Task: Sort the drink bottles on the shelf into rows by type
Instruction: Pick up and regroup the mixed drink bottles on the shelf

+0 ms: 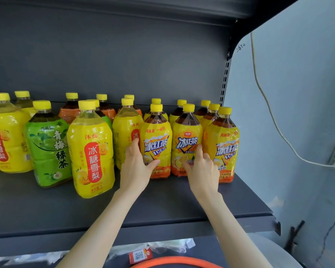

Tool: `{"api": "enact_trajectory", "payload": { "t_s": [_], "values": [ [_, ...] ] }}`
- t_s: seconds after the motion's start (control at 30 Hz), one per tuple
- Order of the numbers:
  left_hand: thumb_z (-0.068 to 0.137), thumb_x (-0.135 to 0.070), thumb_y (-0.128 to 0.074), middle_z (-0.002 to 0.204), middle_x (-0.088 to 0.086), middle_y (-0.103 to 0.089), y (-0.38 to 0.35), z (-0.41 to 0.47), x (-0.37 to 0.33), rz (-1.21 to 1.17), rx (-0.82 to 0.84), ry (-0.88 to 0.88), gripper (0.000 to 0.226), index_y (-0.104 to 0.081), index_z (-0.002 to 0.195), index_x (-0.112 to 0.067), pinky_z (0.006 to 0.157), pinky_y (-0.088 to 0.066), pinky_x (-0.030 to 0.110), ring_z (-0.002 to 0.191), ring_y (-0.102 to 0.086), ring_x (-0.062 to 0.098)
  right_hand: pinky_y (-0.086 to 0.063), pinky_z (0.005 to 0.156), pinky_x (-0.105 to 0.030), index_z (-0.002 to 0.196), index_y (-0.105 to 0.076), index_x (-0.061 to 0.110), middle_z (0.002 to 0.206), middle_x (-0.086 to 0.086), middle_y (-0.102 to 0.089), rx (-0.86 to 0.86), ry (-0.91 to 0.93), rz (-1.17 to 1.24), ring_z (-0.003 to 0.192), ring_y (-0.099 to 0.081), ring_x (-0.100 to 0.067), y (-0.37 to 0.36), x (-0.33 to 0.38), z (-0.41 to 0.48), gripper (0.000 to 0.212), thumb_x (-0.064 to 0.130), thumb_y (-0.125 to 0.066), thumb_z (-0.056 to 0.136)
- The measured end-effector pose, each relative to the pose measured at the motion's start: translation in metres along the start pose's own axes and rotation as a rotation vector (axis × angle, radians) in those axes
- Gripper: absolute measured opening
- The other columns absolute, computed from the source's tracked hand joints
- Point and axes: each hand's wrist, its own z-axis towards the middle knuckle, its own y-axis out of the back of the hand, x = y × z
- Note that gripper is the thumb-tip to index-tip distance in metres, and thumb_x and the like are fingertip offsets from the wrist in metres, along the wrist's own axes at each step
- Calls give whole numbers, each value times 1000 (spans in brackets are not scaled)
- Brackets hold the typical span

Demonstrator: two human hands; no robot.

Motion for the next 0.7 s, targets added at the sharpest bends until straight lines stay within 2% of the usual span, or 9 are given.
{"api": "enact_trajectory", "payload": {
  "t_s": [0.07, 0.1, 0.13, 0.2, 0.3, 0.37, 0.5, 0.6, 0.7],
  "values": [
    [74, -29, -78, 145, 13, -31, 6, 4, -3, 59, -31, -120, 99, -14, 148, -16, 89, -49, 36, 130, -40, 26, -52, 65, -38, 140, -40, 6, 118, -16, -57, -128, 112, -2, 98, -61, -37, 7, 2, 3, 74, 27, -77, 79],
    [71, -27, -80, 149, 13, -25, 9, 8, -4, 93, -30, -195, 106, -9, 150, -19, 89, -49, 36, 133, -35, 27, -54, 67, -40, 135, -48, 4, 116, -19, -59, -200, 182, -42, 99, -61, -39, 9, 2, 7, 81, 24, -86, 67],
    [70, -25, -81, 152, 13, -20, 11, 12, -5, 132, -11, -260, 110, -5, 150, -22, 92, -48, 37, 137, -30, 28, -54, 75, -44, 133, -51, 4, 120, -20, -59, -264, 248, -102, 105, -60, -40, 10, 2, 13, 88, 25, -91, 57],
    [72, -22, -80, 156, 9, -11, 15, 19, -9, 198, 68, -323, 110, -2, 150, -27, 99, -44, 38, 142, -20, 27, -44, 94, -55, 137, -49, 8, 136, -18, -54, -267, 337, -244, 125, -51, -40, 14, 1, 26, 101, 31, -93, 49],
    [76, -17, -77, 156, 7, -6, 15, 21, -12, 214, 113, -335, 104, -5, 150, -27, 105, -37, 36, 144, -14, 24, -35, 102, -60, 136, -51, 12, 137, -14, -54, -234, 365, -380, 128, -50, -35, 16, 0, 36, 107, 34, -95, 42],
    [76, -16, -76, 156, 7, -7, 14, 22, -13, 195, 117, -342, 102, -6, 150, -26, 105, -37, 34, 143, -15, 23, -32, 104, -60, 133, -54, 12, 133, -13, -58, -246, 350, -420, 119, -57, -31, 15, -4, 39, 104, 27, -96, 39],
    [76, -16, -76, 156, 6, -8, 13, 31, -10, 182, 142, -347, 101, -7, 150, -26, 105, -37, 35, 143, -18, 22, -17, 105, -54, 128, -57, 11, 127, -13, -61, -306, 359, -407, 107, -63, -28, 14, -6, 45, 99, 21, -95, 37],
    [74, -26, -77, 156, 9, -12, 10, 36, -10, 304, 131, -365, 104, -7, 150, -23, 105, -37, 38, 141, -24, 27, -18, 105, -51, 128, -57, 9, 127, -15, -61, -299, 355, -438, 104, -64, -28, 11, -2, 49, 94, 23, -94, 42],
    [63, -38, -83, 151, 17, -30, 7, 42, -8, 489, 68, -419, 108, -20, 149, -15, 104, -35, 43, 133, -39, 35, -26, 103, -45, 130, -55, 6, 128, -17, -61, -281, 365, -488, 104, -64, -28, 7, 0, 55, 89, 27, -91, 52]
  ]
}}
